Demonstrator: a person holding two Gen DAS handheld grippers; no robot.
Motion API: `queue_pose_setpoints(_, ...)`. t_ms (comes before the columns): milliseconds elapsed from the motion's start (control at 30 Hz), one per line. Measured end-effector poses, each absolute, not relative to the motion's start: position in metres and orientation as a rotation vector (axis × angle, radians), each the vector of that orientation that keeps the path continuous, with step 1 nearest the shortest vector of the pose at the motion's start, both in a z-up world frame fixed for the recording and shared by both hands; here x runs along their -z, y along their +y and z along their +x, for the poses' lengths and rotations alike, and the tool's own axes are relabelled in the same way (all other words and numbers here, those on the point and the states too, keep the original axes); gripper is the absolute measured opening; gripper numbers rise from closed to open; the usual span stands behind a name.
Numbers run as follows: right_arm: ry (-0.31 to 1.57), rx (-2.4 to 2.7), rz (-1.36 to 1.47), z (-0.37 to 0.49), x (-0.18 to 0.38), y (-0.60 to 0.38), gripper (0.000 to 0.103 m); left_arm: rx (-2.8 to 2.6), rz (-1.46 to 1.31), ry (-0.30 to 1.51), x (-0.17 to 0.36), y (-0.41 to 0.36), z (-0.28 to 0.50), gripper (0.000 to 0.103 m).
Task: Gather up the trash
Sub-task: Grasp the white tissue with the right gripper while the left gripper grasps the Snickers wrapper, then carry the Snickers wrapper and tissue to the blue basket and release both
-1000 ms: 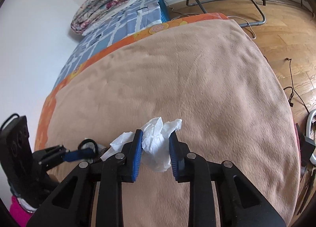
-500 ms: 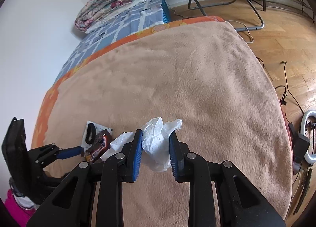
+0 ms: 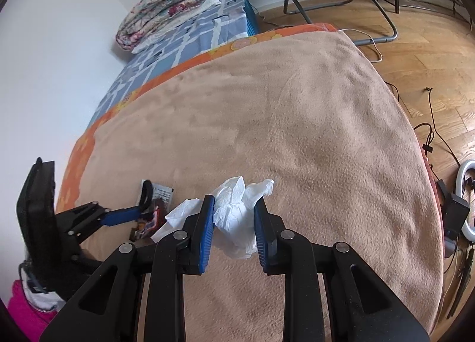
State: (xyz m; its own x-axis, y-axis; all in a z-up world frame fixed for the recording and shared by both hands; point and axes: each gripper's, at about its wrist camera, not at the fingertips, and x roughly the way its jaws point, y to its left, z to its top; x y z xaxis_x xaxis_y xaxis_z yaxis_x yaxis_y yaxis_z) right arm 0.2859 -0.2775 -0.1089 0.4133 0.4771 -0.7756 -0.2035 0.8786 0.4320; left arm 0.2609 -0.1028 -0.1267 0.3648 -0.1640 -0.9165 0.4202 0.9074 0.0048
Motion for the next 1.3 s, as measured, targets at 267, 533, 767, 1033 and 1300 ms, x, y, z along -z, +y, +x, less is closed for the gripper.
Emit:
queue_pose_setpoints(267,1.067,-0.431,0.258,0.275,0.107,-0.280,0.023,0.434,0.230,1.138,0.124,-0.108,0.241,0.017)
queue_pose_setpoints(533,1.064,-0.443,0.232,0.252,0.101,-0.282,0.023,0.489,0.112,1.126,0.109,-0.102,0.214,0.008)
queue_pose_setpoints(767,1.044,-0.479,0.208,0.221,0.089,-0.278,0.023,0.490,0.059,1.115,0.090,-0.089,0.179,0.008)
queue_pose_setpoints(1033,1.030,-0.557,0.200,0.167,0.070,-0.264,0.023,0.460,0.033,1.101,0.071,-0.067,0.122,0.008)
queue_pose_setpoints(1300,1.025,-0.667,0.148,0.091,0.062,-0.236,0.023,0.406,0.003,1.112,0.067,-0.043,0.049,0.008)
